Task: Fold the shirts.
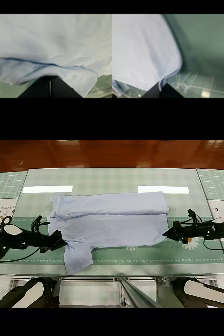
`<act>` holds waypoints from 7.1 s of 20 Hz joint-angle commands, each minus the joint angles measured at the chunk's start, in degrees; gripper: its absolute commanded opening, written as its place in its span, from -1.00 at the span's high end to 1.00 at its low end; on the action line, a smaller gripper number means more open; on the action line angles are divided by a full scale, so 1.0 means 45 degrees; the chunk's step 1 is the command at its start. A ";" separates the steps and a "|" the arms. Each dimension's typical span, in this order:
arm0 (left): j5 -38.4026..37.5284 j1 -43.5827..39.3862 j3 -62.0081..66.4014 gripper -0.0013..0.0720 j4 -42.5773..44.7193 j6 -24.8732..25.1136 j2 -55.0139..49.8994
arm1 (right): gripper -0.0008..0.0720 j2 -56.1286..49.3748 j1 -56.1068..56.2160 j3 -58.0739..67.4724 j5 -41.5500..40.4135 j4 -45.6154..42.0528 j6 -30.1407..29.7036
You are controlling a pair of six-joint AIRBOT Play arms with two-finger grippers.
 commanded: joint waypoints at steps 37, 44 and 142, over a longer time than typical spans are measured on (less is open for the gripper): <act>0.0840 -0.0733 1.2930 0.91 -0.0758 -0.0073 -0.9466 | 0.20 -0.5673 0.2327 0.9292 -0.1977 0.1583 0.0865; -0.3449 0.0379 1.5246 -0.42 -0.1200 -0.0073 -0.9034 | -0.16 -0.4255 0.0748 1.0219 0.0903 -0.0019 0.0855; 0.0719 -0.3638 0.3691 0.92 0.2361 -0.1564 0.4459 | 0.87 -0.6266 1.2235 1.1987 -0.3910 0.4401 0.1098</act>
